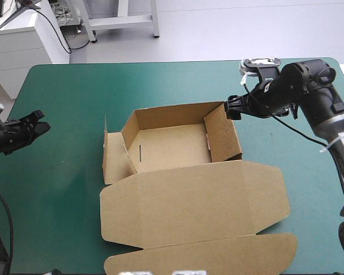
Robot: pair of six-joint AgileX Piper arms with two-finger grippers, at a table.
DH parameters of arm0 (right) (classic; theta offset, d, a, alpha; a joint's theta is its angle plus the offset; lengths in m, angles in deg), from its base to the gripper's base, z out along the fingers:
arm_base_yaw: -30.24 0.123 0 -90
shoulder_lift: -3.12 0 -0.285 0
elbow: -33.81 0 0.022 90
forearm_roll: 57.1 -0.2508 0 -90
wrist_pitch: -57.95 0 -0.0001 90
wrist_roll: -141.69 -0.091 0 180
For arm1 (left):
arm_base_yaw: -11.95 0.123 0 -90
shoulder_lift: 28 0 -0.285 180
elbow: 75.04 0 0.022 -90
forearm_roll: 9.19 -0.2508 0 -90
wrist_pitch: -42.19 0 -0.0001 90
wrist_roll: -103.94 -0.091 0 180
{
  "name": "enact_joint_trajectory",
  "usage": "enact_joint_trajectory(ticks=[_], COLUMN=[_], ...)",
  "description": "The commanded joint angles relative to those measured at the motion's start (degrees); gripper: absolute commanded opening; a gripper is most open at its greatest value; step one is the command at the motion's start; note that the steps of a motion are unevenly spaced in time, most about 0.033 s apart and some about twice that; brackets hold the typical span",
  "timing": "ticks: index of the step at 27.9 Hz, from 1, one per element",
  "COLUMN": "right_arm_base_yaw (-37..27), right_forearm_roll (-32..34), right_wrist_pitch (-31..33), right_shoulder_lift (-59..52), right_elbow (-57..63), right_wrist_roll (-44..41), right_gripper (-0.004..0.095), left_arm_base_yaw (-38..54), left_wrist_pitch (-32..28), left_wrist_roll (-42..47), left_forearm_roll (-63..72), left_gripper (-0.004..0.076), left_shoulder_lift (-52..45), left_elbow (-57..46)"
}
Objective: Fold the box
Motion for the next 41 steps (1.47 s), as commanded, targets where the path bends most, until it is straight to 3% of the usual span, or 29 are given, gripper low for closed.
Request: enact_joint_trajectory(ticks=[1, 5, 9, 20, 22, 24, 28, 33, 41], right_arm_base_yaw=[2.7, 4.8, 4.8, 4.8, 4.8, 4.5, 2.9, -0.5, -1.4], right_forearm_roll=[1.8, 3.6, 4.7, 5.1, 5.1, 5.0, 1.9, -6.3, -6.7], right_wrist_pitch=[0.2, -2.6, -0.4, -0.8, -0.8, -0.3, 0.2, 0.2, 0.2], right_shoulder_lift=[1.4, 9.0, 12.8, 17.6, 17.6, 17.6, 17.6, 17.6, 11.9], right_elbow=[-1.2, -1.2, -1.2, -1.2, -1.2, -1.2, -1.2, -1.2, -1.8], right_wrist_roll=[-0.8, -2.8, -2.8, -2.2, -2.2, -1.9, -0.9, 1.9, 3.3], right_gripper=[0.0855, 0.0854, 0.0854, 0.0805, 0.0728, 0.0566, 0.0017, -0.0018, -0.0019], left_arm_base_yaw=[-0.3, -0.3, -0.3, -0.3, -0.3, -0.3, -0.3, -0.3, -0.3], left_wrist_pitch=[0.1, 0.3, 0.9, 1.1, 1.1, 1.1, 2.0, 2.1, 2.0], left_wrist_roll=[0.1, 0.1, 0.1, 0.1, 0.1, 0.1, 0.1, -0.1, -0.1], left_forearm_roll=[3.1, 3.1, 3.1, 3.3, 3.3, 3.3, 3.9, 5.4, 6.1], left_gripper=[-0.0009, -0.0008, -0.0008, -0.0009, -0.0009, -0.0009, -0.0009, -0.0008, -0.0009], left_shoulder_lift=[-2.2, -2.2, -2.2, -2.2, -2.2, -2.2, -2.2, -2.2, -2.2], left_elbow=[1.4, 1.4, 1.4, 1.4, 1.4, 1.4, 1.4, 1.4, 1.4])
